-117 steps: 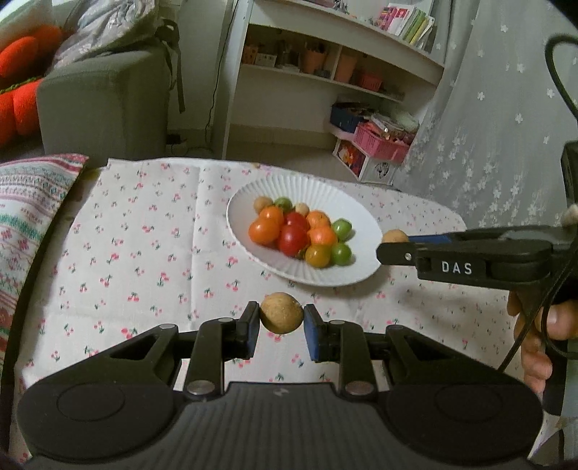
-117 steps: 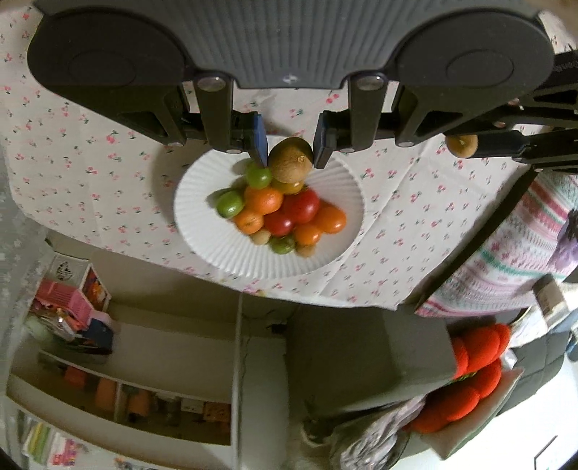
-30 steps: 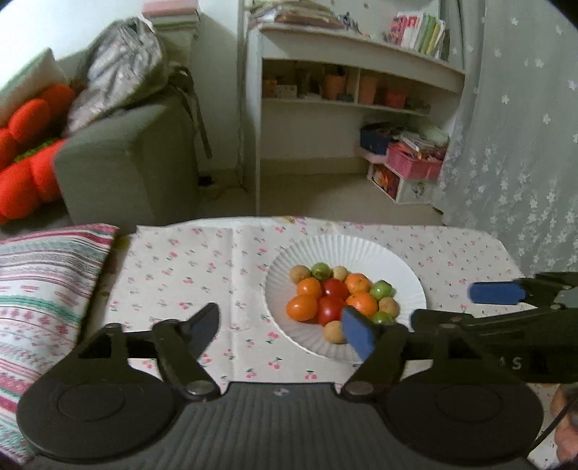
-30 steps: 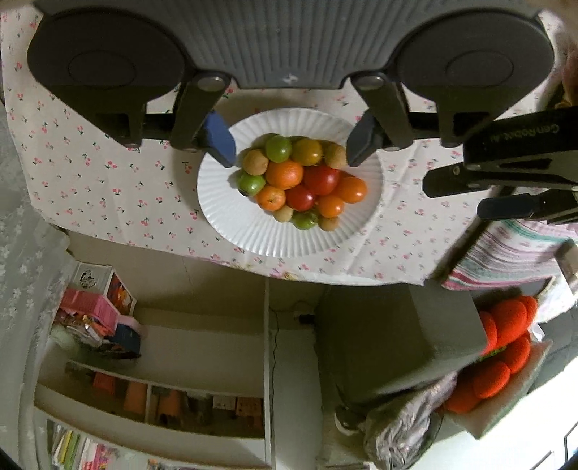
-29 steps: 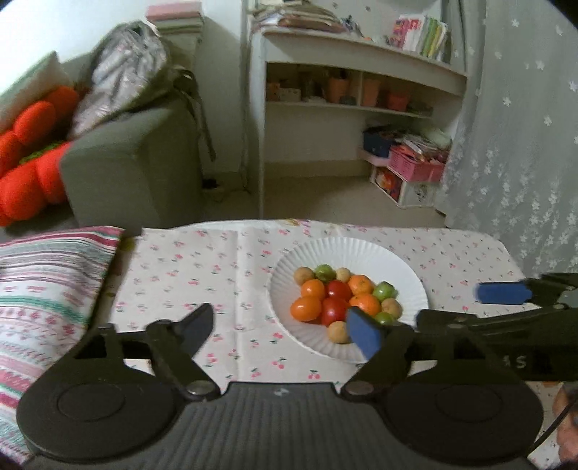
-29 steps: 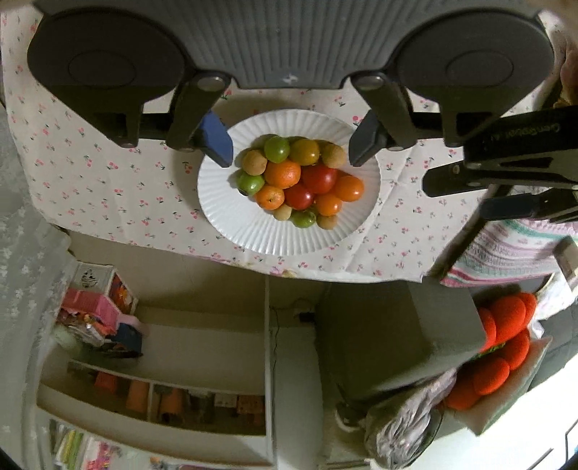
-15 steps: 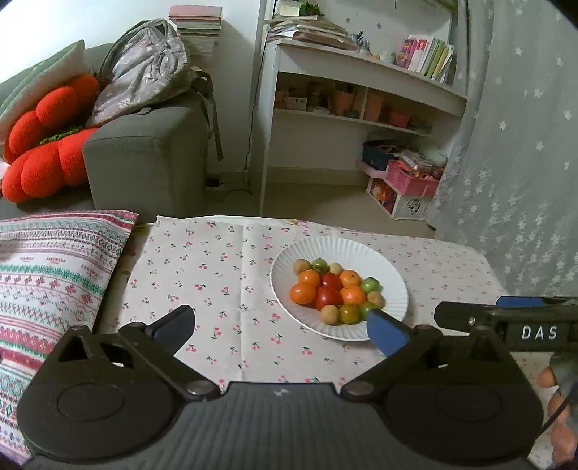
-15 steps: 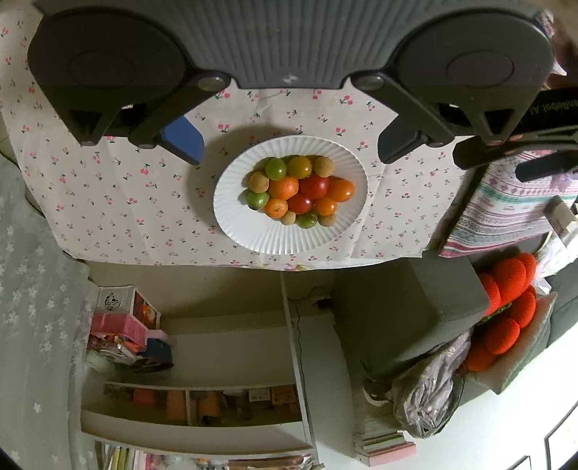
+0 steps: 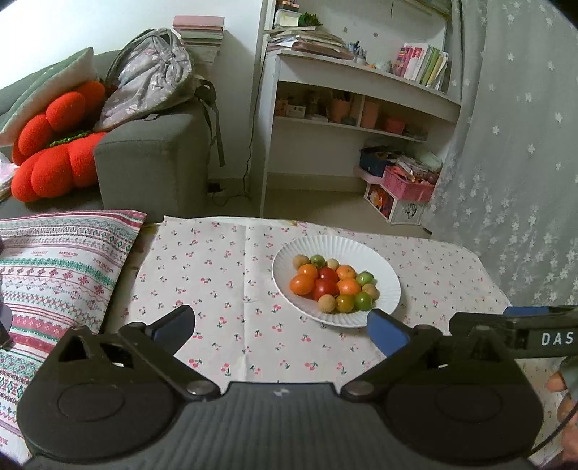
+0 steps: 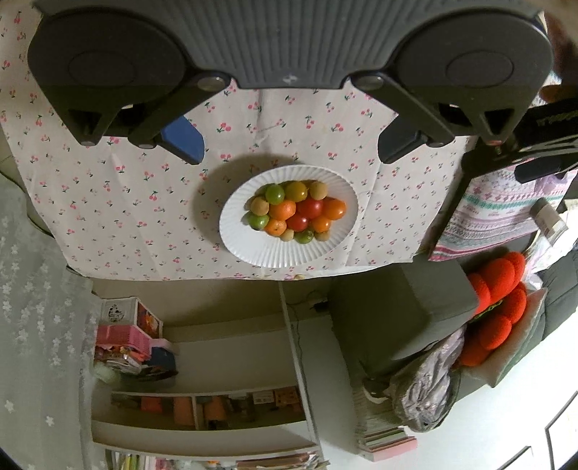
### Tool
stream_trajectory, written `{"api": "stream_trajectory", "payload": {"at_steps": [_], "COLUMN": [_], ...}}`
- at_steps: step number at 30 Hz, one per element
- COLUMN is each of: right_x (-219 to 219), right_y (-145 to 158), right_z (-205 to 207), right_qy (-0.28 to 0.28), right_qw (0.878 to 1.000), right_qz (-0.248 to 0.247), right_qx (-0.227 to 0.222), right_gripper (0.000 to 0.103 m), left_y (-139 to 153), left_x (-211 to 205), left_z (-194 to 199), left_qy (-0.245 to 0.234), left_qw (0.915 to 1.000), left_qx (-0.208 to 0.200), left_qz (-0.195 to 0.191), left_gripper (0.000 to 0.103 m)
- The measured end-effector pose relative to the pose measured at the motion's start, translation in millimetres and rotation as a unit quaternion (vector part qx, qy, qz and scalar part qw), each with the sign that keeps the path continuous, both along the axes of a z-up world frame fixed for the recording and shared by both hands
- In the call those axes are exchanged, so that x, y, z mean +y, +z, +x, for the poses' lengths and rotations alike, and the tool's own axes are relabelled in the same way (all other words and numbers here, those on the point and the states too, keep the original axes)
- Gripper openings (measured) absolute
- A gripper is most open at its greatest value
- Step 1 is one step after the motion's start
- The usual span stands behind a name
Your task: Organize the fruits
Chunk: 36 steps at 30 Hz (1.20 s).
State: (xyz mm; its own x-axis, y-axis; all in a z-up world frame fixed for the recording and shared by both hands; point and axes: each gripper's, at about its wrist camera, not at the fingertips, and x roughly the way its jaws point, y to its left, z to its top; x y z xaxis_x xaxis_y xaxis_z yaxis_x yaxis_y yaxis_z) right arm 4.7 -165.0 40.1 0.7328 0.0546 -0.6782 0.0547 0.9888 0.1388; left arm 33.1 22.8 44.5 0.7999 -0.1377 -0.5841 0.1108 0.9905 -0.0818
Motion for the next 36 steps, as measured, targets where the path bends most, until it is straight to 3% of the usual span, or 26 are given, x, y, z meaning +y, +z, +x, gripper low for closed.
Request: {"api": "stream_trajectory", "payload": {"at_steps": [18,36], "right_x": [2.4,7.1], "right_y": [-3.0,-14.4], "right_z": [-17.9,-20.4], "right_qy": [-0.007,-0.014], "right_qw": [1.000,1.000], "right_qz": [-0.004,-0.018], "right_qx": [-0.007,-0.001], "right_gripper": [0.103,0.103], "left_y": [-7.8,-15.7], "left_x": [-11.5,-15.3], "left_z": [-16.6,-17.3], "left_qy": [-0.032,-0.019], "left_qw": [0.9994,0.9991], "left_qx": [0.007,0.009], "left_qz": [0.014,0.037], "left_gripper": [0.092,0.092]}}
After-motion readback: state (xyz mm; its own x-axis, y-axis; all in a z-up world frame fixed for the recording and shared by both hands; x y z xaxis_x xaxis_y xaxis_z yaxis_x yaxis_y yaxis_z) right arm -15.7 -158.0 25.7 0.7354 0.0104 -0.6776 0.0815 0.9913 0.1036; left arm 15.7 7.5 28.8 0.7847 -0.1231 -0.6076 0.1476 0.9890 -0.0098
